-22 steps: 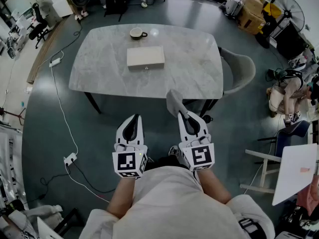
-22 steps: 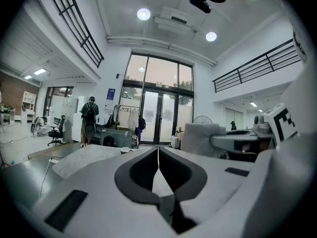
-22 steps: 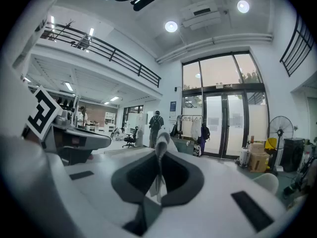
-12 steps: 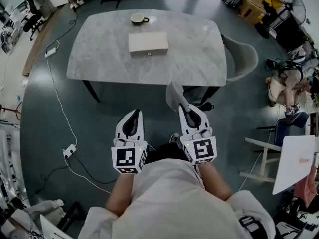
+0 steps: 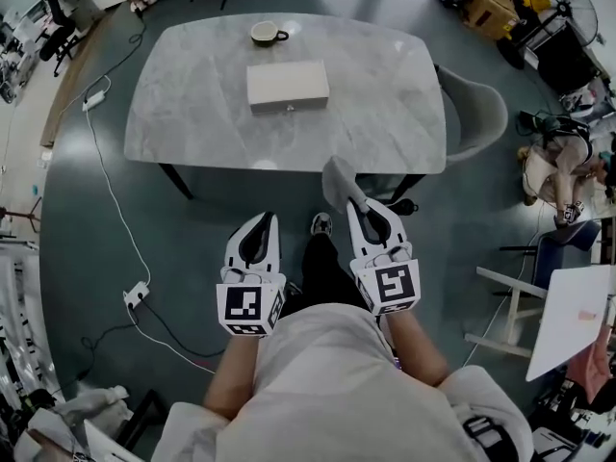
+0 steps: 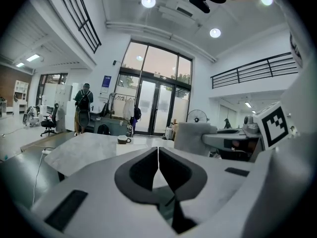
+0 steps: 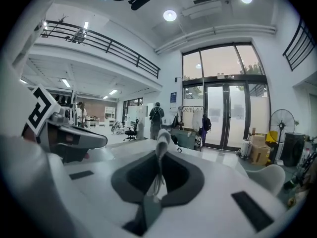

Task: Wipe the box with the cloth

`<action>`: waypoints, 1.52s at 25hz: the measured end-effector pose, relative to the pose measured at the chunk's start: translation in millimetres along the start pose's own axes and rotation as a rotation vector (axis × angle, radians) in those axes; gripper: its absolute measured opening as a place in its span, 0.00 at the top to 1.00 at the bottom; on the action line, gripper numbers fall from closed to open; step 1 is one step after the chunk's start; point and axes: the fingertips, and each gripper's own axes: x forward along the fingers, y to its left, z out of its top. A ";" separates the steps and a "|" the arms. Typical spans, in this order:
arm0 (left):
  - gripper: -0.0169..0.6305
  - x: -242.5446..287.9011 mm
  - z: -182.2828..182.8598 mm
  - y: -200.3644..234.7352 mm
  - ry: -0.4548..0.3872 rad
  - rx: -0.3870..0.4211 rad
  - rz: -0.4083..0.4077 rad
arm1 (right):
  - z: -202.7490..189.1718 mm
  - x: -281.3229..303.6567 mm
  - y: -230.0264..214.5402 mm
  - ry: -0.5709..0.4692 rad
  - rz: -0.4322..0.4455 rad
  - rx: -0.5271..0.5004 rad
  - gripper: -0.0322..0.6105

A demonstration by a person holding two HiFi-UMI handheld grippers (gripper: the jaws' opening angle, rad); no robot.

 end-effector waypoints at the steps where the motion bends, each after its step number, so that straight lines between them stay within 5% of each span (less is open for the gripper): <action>1: 0.93 9.8 1.6 4.2 0.004 0.001 0.002 | 0.2 11.9 -6.4 0.004 0.005 0.003 0.90; 14: 0.93 185.5 19.9 51.7 0.123 0.013 0.094 | -3.2 165.1 -124.1 0.081 0.119 0.038 0.90; 23: 0.93 243.7 20.6 86.4 0.182 -0.006 0.142 | -17.9 246.0 -167.2 0.181 0.153 0.119 0.90; 30: 0.93 281.4 11.2 132.0 0.225 -0.014 0.096 | -39.7 312.3 -162.6 0.316 0.196 0.212 0.90; 38: 0.93 346.7 -0.5 181.2 0.292 0.002 -0.036 | -78.6 392.0 -185.1 0.503 0.127 0.322 0.90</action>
